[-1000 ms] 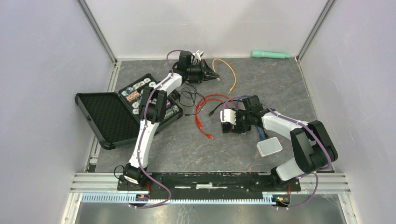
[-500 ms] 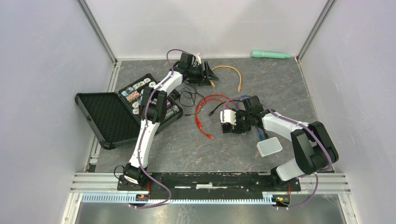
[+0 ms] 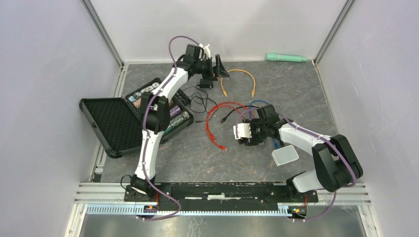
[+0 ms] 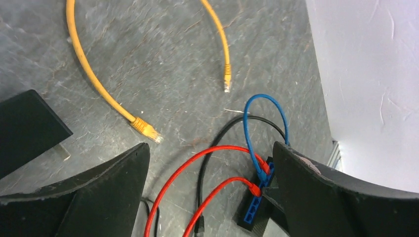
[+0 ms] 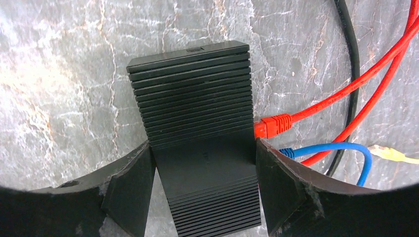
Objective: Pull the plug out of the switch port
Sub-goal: Place the connector at the center of the board.
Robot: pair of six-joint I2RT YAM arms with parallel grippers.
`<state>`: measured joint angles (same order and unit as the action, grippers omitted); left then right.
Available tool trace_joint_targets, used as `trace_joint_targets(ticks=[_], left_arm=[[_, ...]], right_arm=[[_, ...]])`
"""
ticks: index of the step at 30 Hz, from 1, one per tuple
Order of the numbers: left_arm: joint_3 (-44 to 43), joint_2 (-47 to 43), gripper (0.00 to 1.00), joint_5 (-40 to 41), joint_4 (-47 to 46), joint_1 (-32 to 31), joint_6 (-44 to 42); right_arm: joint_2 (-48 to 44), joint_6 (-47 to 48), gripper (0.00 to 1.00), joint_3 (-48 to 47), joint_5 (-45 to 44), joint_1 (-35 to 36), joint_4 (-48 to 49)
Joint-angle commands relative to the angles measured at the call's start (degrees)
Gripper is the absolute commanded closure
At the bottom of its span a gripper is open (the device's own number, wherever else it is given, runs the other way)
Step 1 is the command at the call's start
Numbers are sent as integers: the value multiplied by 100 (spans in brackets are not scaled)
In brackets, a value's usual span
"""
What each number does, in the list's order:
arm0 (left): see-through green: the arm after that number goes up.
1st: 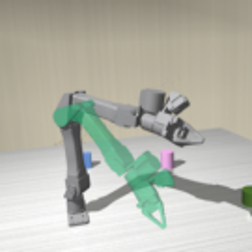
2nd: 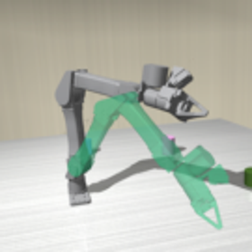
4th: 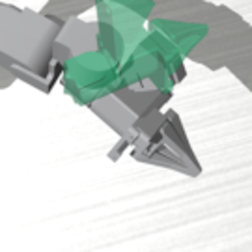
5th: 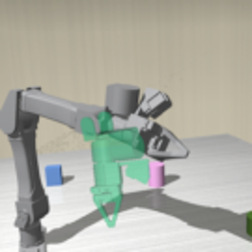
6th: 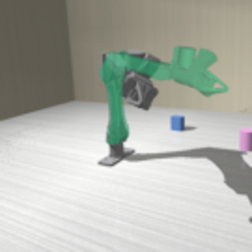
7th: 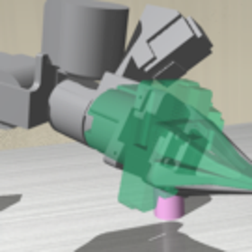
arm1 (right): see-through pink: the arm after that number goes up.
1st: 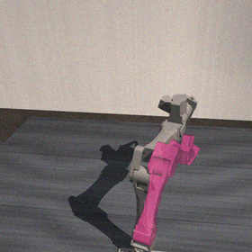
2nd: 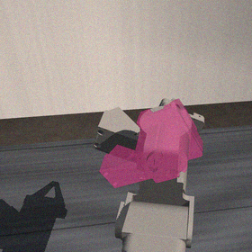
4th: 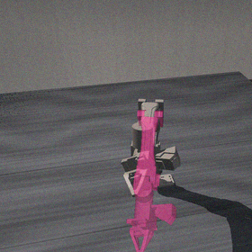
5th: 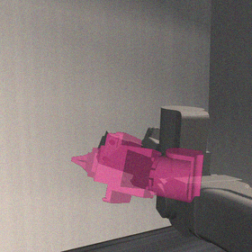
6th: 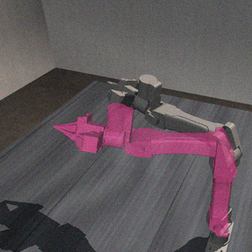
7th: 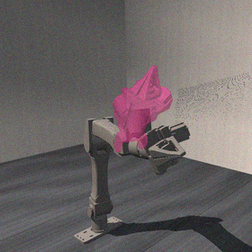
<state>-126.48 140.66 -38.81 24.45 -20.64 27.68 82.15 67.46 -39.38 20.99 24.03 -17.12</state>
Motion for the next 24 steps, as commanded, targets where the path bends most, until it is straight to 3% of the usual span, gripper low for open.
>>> trace_joint_targets(ticks=[1, 6, 12, 17, 24], left_arm=[[390, -1256, 0, 443, 74, -43, -924], [1540, -2059, 0, 342, 219, -86, -1382], [2856, -2820, 1, -57, 442, -139, -1735], [4922, -3901, 3, -196, -864, -360, -862], [6049, -4581, 6, -77, -1846, -832, 210]], right_arm=[[-191, 958, 88, 246, -440, 38, -410], [-252, 1851, 86, 320, -675, 210, -492], [37, 2017, 86, -170, -524, 351, -1145], [25, 1690, 86, -146, -149, 435, -858], [-129, 938, 86, 277, 316, 431, 227]])
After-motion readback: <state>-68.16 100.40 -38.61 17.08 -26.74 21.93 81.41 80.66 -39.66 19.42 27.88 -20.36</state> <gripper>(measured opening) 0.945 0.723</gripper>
